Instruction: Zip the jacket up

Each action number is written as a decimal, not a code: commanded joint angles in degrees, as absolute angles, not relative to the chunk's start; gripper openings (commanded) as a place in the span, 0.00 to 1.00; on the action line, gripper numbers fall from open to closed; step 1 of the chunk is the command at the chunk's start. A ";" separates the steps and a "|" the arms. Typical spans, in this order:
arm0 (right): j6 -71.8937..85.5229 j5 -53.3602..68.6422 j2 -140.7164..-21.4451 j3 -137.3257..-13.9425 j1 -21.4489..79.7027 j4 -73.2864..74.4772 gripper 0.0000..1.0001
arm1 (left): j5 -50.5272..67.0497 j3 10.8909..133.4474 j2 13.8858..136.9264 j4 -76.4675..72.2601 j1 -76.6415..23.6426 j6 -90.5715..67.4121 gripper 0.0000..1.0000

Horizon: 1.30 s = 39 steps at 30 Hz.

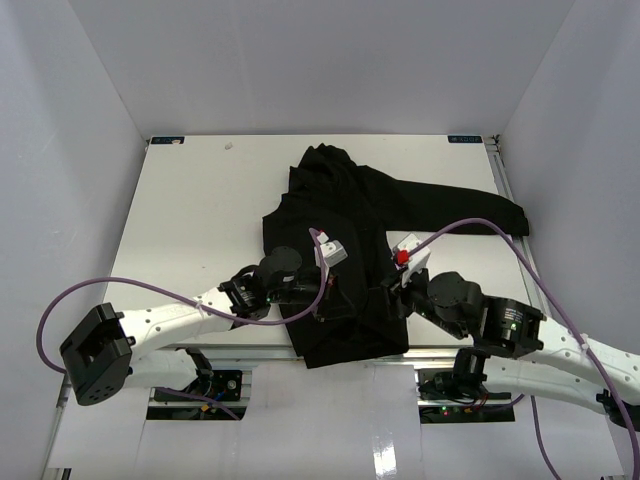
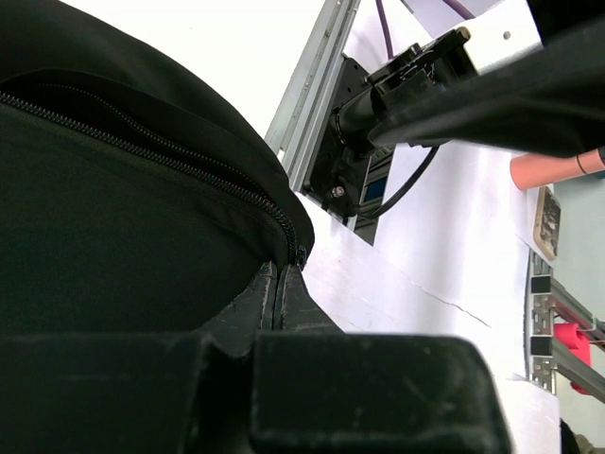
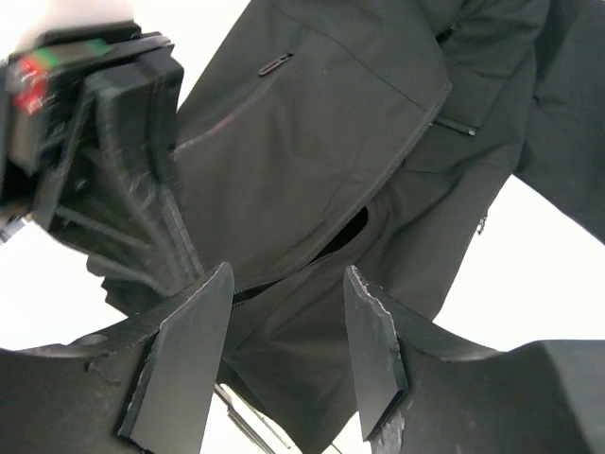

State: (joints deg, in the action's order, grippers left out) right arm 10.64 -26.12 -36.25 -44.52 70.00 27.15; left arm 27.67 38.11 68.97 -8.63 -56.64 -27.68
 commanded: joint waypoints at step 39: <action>23.11 -81.78 -67.10 -43.34 120.65 31.38 0.69 | 35.42 35.06 66.80 -18.29 -54.14 -37.09 0.00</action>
